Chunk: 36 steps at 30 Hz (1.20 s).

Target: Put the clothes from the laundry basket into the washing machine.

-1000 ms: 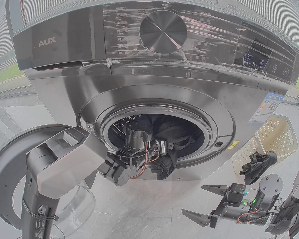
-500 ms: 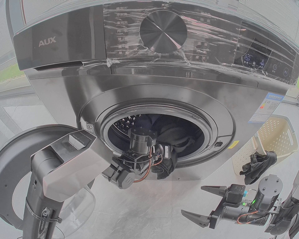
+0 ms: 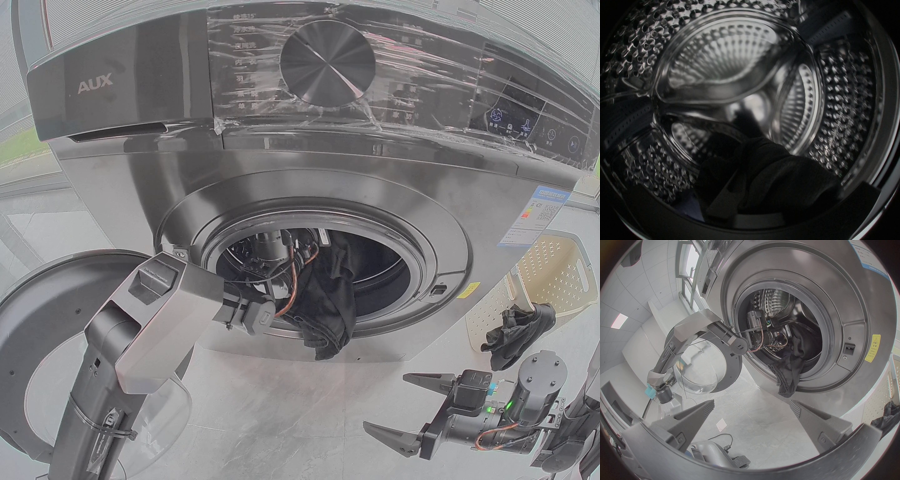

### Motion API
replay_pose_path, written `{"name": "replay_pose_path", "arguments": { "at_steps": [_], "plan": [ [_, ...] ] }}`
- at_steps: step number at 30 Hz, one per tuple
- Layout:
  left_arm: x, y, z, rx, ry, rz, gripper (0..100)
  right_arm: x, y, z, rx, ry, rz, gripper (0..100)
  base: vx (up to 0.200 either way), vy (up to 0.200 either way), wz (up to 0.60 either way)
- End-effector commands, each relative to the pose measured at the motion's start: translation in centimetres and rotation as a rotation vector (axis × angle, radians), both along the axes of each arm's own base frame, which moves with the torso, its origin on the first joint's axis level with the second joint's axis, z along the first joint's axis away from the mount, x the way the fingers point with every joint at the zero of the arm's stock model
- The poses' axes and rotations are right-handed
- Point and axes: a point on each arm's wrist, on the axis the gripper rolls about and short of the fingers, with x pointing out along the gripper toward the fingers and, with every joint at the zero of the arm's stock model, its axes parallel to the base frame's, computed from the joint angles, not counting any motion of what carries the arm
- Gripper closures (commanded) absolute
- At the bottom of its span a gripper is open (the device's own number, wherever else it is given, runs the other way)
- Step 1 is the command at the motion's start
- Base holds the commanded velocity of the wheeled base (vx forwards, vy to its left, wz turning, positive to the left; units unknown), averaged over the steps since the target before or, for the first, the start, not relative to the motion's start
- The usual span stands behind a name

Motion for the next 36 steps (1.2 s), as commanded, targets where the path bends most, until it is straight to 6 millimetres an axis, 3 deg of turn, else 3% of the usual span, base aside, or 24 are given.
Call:
{"name": "replay_pose_path", "arguments": {
  "at_steps": [1,9,10,14,20,21,22,24,28,36],
  "plan": [
    [2.6,1.8,0.4,-0.05,-0.064,0.075,100,-0.2,-0.2,-0.2,-0.011,0.01,0.001,0,0.0,0.0,0.0],
    [2.1,0.6,0.2,-0.057,-0.067,0.049,100,-0.2,-0.2,-0.5,-0.019,0.022,0.0,0,0.0,0.0,0.0],
    [2.0,0.6,0.1,-0.054,-0.063,0.048,0,-0.2,-0.2,-0.5,-0.019,0.022,0.0,0,0.0,0.0,0.0],
    [1.3,0.1,-0.8,-0.032,-0.025,0.036,0,-0.2,-0.2,-0.5,-0.019,0.022,0.0,0,0.0,0.0,0.0],
    [-3.1,0.5,-0.1,0.065,0.117,-0.037,0,-0.2,-0.2,-0.5,-0.021,0.024,0.002,0,0.0,0.0,0.0],
    [-3.1,0.5,-0.1,0.065,0.117,-0.037,0,-0.2,-0.2,-0.5,-0.021,0.024,0.002,0,0.0,0.0,0.0],
    [-4.6,0.7,-0.5,0.108,0.182,-0.075,0,-0.2,-0.2,-0.6,-0.024,0.026,0.002,0,0.0,0.0,0.0],
    [-5.4,1.1,-1.4,0.146,0.237,-0.094,0,-0.2,-0.1,-0.7,-0.028,0.03,0.003,0,0.0,0.0,0.0],
    [-5.8,1.0,-2.5,0.171,0.264,-0.105,0,-0.2,0.0,-0.7,-0.029,0.031,0.008,0,0.0,0.0,0.0],
    [-5.2,0.5,-6.9,0.22,0.334,-0.124,0,-0.3,0.0,-0.8,-0.03,0.033,0.012,0,0.0,0.0,0.0]
  ]
}}
